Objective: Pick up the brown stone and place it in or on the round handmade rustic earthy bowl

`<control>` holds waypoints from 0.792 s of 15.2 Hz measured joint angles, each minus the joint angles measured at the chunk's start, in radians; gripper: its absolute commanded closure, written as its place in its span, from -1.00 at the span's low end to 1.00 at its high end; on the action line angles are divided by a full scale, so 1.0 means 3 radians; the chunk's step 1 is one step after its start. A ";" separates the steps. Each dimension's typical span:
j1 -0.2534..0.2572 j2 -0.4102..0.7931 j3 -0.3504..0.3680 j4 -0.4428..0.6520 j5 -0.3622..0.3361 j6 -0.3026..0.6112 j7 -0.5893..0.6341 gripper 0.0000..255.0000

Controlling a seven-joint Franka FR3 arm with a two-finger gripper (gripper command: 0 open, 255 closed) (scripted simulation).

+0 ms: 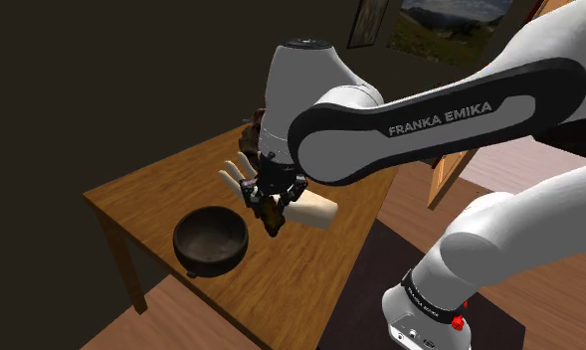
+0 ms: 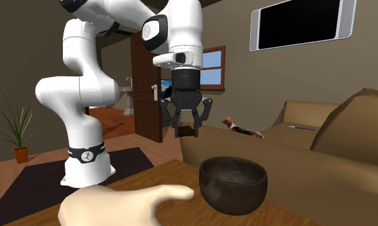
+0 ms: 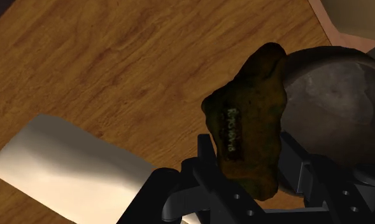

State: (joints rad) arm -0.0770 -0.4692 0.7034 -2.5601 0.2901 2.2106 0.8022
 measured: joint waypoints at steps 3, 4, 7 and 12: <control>-0.0234 0.0480 0.0273 0.0384 -0.0276 0.0085 0.0279 1.00; -0.0308 0.0639 0.0360 0.0507 -0.0392 0.0106 0.0383 1.00; -0.0484 0.1110 0.0576 0.0937 -0.0804 0.0040 0.0718 1.00; -0.0532 0.1704 0.0690 0.1295 -0.1386 0.0051 0.1145 1.00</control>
State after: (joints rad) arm -0.2367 0.0420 0.9103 -2.1714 -0.1257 2.2260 1.1456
